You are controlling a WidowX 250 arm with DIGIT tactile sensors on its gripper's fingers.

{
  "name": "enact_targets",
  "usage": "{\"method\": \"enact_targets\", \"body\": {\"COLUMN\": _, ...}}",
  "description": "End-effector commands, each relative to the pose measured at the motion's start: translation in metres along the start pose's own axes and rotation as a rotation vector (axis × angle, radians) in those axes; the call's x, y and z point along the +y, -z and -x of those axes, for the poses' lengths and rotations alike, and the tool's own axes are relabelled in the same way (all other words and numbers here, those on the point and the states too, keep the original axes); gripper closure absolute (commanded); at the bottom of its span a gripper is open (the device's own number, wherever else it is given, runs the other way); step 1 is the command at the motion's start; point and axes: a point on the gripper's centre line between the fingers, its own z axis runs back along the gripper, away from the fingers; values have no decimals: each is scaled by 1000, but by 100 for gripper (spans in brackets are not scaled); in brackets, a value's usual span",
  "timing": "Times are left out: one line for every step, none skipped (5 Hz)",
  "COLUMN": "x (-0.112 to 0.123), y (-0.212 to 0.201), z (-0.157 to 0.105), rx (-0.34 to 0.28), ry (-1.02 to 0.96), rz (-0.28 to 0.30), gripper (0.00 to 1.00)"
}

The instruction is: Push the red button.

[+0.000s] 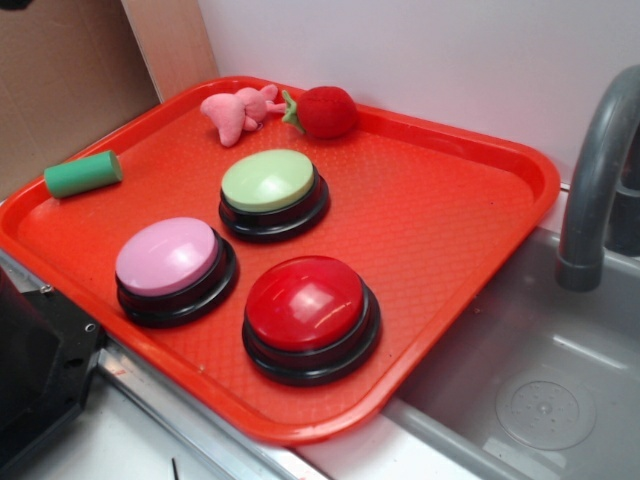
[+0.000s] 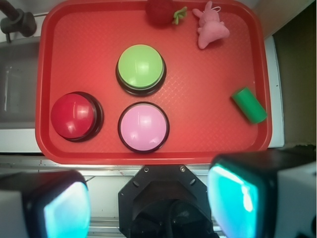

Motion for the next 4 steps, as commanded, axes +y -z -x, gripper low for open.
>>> {"method": "enact_targets", "body": {"x": 0, "y": 0, "z": 0, "rx": 0, "ry": 0, "rz": 0, "gripper": 0}}
{"method": "enact_targets", "body": {"x": -50, "y": 5, "z": -21, "rx": -159, "ry": 252, "rz": 26, "gripper": 0}}
{"method": "enact_targets", "body": {"x": -104, "y": 51, "z": -43, "rx": -94, "ry": 506, "rz": 23, "gripper": 0}}
{"method": "enact_targets", "body": {"x": -152, "y": 85, "z": -20, "rx": -121, "ry": 751, "rz": 82, "gripper": 0}}
